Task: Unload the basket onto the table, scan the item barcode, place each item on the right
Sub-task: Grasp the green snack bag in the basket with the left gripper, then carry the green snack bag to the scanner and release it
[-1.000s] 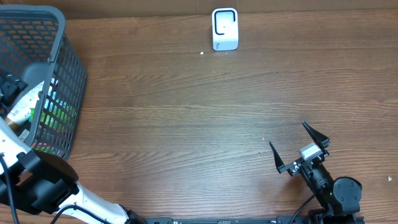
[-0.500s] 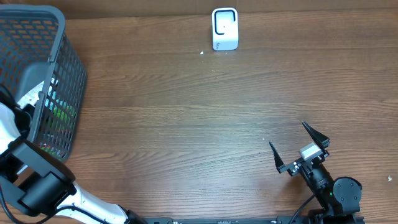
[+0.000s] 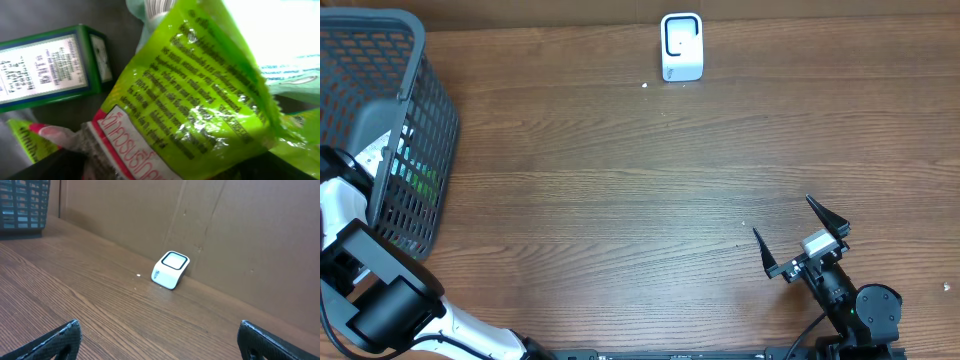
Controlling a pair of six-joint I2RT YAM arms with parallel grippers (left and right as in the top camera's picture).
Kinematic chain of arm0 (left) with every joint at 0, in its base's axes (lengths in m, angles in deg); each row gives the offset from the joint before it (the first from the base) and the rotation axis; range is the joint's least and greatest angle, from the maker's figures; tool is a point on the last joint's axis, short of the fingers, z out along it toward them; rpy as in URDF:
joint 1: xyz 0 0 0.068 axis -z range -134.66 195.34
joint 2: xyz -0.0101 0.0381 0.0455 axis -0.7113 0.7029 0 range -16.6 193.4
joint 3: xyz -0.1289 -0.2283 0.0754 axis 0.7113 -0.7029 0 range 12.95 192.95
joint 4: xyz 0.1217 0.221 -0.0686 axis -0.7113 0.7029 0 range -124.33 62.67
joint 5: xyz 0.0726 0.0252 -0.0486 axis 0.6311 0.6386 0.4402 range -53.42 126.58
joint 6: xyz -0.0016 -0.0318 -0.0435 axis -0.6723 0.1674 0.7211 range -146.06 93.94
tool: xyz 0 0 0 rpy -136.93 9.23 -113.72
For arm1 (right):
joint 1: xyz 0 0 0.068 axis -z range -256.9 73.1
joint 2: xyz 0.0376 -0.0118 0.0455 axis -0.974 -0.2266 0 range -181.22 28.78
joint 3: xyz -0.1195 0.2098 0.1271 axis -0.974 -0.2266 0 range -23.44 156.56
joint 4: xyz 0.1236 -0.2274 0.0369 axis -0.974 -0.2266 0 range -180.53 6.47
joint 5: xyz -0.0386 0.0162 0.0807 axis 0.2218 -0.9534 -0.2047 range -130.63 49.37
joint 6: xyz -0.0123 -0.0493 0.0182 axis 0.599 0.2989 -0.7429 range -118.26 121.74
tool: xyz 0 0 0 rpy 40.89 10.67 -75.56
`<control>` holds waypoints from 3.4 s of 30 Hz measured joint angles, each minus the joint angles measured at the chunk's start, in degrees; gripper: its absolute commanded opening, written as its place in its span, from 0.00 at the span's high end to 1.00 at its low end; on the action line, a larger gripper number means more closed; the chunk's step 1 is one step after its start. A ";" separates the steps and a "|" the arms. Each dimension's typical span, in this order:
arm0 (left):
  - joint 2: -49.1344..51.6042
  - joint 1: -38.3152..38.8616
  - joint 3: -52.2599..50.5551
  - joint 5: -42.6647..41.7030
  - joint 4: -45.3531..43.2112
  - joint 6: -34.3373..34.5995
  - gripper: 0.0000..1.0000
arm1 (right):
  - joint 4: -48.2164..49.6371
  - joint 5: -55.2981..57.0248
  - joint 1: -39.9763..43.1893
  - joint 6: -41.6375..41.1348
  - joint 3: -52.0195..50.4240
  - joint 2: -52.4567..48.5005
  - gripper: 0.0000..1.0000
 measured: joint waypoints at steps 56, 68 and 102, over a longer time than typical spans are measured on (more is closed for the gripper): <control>-10.60 22.53 69.90 -18.97 51.84 3.87 0.96 | 0.00 0.02 0.00 -0.02 0.00 0.00 0.00; -0.72 54.25 56.76 -9.73 48.87 22.18 0.96 | 0.00 0.00 0.00 -0.04 0.00 0.00 0.00; 25.38 75.76 49.29 -14.71 40.61 32.06 0.07 | -0.02 0.02 0.02 0.00 0.00 0.00 0.00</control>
